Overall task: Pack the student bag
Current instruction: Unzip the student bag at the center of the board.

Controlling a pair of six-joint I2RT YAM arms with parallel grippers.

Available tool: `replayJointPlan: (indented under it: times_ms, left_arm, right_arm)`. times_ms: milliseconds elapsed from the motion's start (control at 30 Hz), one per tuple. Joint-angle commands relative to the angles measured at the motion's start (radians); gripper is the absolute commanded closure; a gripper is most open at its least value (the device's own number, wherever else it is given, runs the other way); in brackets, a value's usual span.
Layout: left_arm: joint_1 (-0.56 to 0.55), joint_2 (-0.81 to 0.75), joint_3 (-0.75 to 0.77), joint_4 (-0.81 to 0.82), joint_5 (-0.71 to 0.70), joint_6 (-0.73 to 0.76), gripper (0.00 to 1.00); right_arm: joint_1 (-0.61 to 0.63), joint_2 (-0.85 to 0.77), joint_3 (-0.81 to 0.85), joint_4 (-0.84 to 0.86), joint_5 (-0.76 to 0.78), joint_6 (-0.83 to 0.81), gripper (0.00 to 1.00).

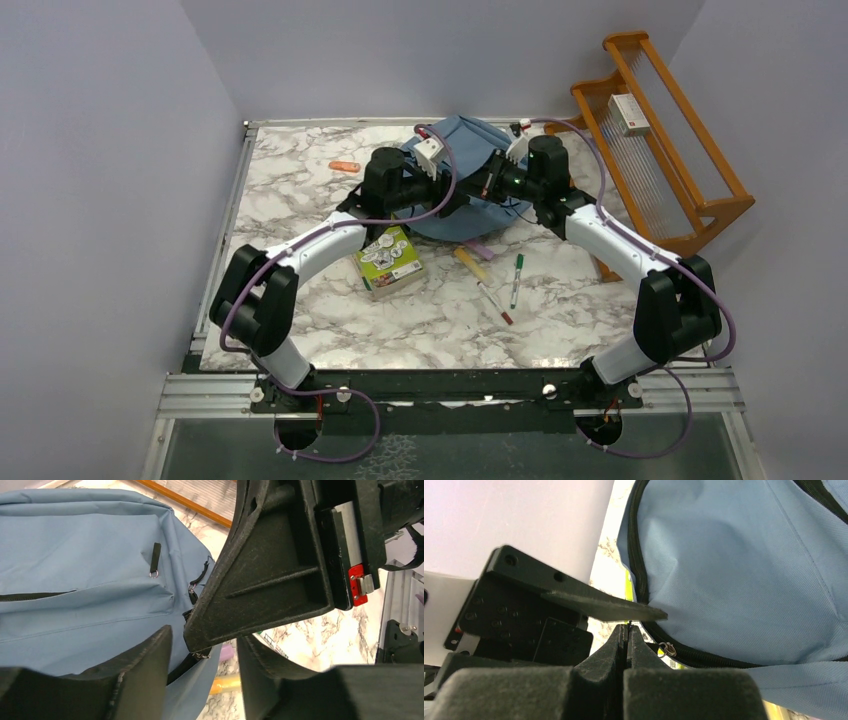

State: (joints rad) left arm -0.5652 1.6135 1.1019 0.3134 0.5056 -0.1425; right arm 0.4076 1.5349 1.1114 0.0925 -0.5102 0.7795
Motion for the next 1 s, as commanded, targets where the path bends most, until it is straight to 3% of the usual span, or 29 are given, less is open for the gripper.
replayJointPlan:
  times_ms: [0,333,467,633,700,800,967]
  left_arm:
    - [-0.007,0.045,0.057,0.046,-0.024,-0.029,0.56]
    - [-0.01,0.077,0.07,0.061,-0.039,-0.054,0.99]
    - [-0.009,0.07,0.065,0.059,-0.053,-0.044,1.0]
    - [-0.009,0.06,0.052,0.055,-0.055,-0.03,1.0]
    - [-0.009,0.056,0.045,0.05,-0.055,-0.03,1.0]
    - [-0.01,0.045,0.032,0.044,-0.067,-0.034,1.0]
    - [-0.009,0.022,0.003,0.037,-0.071,-0.038,1.0]
  right_arm:
    - [0.002,-0.047,0.034,0.077,-0.047,0.032,0.99]
    - [0.001,-0.061,0.003,0.088,-0.04,0.042,0.99]
    - [0.0,-0.088,-0.021,0.059,0.015,0.001,0.91]
    - [-0.003,-0.166,-0.03,-0.082,0.21,-0.118,0.6]
    - [-0.007,-0.202,-0.043,-0.142,0.299,-0.16,0.54]
    - [-0.01,-0.241,-0.06,-0.225,0.413,-0.197,0.47]
    - [-0.01,-0.274,-0.105,-0.302,0.475,-0.193,0.45]
